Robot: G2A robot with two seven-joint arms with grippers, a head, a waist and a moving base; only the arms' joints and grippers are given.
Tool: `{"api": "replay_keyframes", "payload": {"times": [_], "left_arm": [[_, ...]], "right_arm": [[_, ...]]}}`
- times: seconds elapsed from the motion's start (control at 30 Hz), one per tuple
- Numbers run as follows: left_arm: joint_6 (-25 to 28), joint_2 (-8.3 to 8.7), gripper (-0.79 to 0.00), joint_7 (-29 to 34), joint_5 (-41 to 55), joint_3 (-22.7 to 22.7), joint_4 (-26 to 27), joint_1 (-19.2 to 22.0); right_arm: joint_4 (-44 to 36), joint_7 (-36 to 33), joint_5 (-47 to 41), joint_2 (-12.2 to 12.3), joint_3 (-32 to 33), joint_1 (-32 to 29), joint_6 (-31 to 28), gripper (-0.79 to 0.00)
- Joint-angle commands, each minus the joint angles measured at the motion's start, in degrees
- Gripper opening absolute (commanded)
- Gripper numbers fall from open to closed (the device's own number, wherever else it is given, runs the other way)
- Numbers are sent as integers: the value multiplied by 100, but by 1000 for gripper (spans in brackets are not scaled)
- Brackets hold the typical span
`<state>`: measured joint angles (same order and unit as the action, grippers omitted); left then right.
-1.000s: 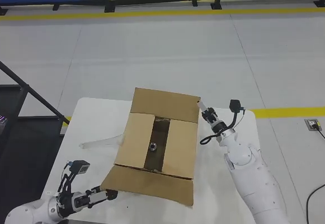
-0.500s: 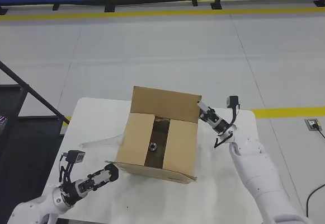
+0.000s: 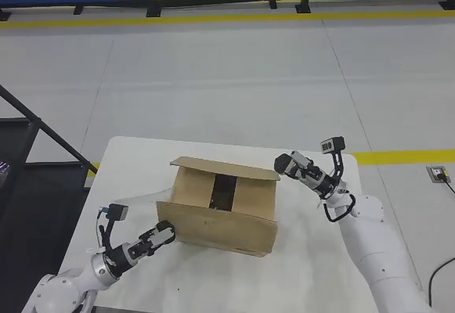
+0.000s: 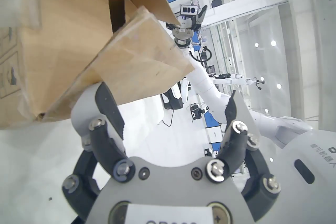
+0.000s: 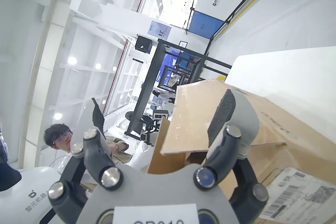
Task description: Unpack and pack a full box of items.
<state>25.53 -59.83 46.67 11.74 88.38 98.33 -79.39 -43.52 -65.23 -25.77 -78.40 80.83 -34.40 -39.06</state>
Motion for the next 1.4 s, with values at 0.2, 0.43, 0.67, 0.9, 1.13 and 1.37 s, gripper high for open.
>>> {"api": "replay_keyframes", "payload": {"times": [0.2,0.43,0.67,0.9,1.13,1.37], "left_arm": [[-158,-42,0,-459,-745,-427,-69,256],[-224,-71,0,-691,-1007,-654,-164,406],[-213,-80,0,-807,-1136,-750,-214,459],[-328,-96,0,-956,-1244,-853,-316,554],[-444,-110,0,-1070,-1393,-951,-356,615],[-438,-115,0,-1092,-1410,-999,-333,596]], "right_arm": [[-176,-729,-21,190,-107,-65,730,0],[-330,-233,520,160,-520,7,1611,0],[-1184,-35,564,167,-696,-358,1913,0],[-2103,10,700,252,-690,-821,2212,0],[-2687,264,775,312,-649,-1178,2336,0],[-3074,587,520,362,-466,-1521,2069,0]]}}
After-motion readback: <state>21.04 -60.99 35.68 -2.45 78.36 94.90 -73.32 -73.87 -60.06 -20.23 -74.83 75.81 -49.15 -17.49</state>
